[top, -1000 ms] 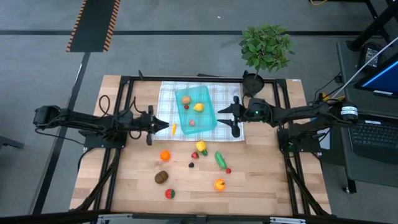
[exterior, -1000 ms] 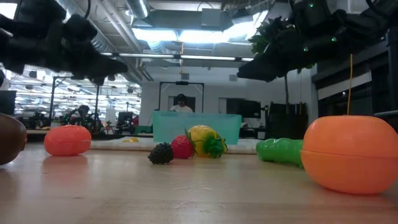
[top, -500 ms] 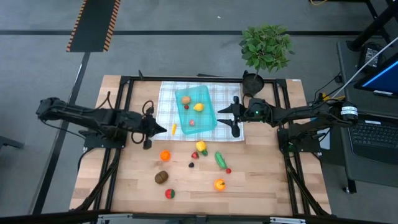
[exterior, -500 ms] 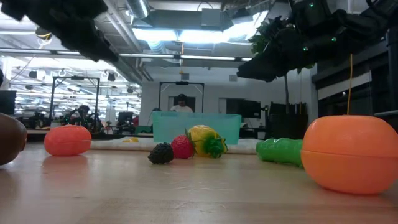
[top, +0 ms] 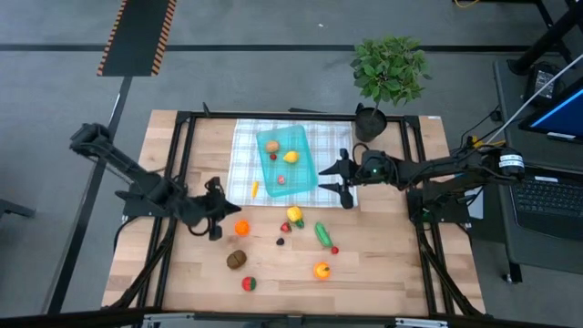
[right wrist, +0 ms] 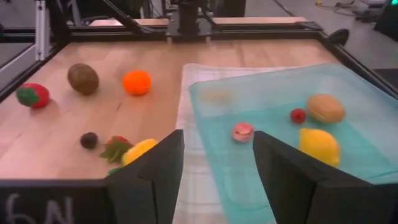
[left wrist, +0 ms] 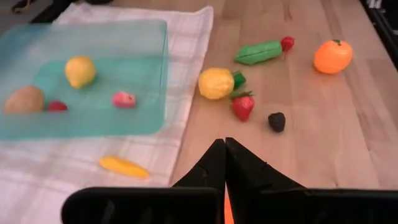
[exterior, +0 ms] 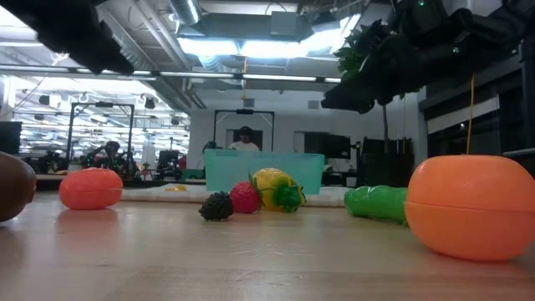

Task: Pick and placing Produce into tupperware
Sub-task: Put the orange tangerine into the blue bin

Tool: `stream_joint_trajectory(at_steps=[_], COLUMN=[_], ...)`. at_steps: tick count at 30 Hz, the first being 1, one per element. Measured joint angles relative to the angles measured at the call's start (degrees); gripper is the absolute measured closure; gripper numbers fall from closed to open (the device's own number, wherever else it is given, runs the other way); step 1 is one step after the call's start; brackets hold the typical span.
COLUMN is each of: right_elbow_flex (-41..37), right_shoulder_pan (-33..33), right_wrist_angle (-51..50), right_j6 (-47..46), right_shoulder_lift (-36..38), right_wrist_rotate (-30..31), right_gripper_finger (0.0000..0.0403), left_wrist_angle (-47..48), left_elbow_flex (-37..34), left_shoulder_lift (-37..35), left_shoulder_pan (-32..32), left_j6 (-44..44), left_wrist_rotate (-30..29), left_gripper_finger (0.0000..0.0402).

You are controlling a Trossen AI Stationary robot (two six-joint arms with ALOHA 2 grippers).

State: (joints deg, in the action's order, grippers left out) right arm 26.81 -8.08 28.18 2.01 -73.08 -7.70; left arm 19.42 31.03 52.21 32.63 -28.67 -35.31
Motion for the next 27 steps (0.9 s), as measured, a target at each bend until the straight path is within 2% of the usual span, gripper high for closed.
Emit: stream_joint_trajectory(at_steps=[5,11,15,20,27], right_elbow_flex=[0.0,0.0,0.0,0.0,0.0], right_shoulder_pan=[1.6,4.0,5.5,6.7,7.0], right_wrist_angle=[-0.1,-1.9,-2.5,-2.6,-2.7], right_j6=[-0.3,-0.8,-1.8,-1.8,-2.0], right_shoulder_lift=[0.0,0.0,0.0,0.0,0.0], right_wrist_rotate=[0.0,0.0,0.0,0.0,0.1], right_gripper_finger=[0.0208,0.0208,0.0208,0.0208,0.0208], left_wrist_angle=[2.4,13.8,23.0,31.5,30.7], left_elbow_flex=[3.4,14.8,20.1,22.3,22.4], left_shoulder_lift=[5.6,15.2,21.2,26.5,28.5], left_shoulder_pan=[4.8,6.9,7.3,8.4,7.7], left_j6=[-10.1,-16.1,-29.3,-45.7,-47.6], left_wrist_rotate=[-3.7,-4.7,-3.2,-2.1,-1.0], left_gripper_finger=[0.0401,0.0401,0.0401,0.04,0.0396])
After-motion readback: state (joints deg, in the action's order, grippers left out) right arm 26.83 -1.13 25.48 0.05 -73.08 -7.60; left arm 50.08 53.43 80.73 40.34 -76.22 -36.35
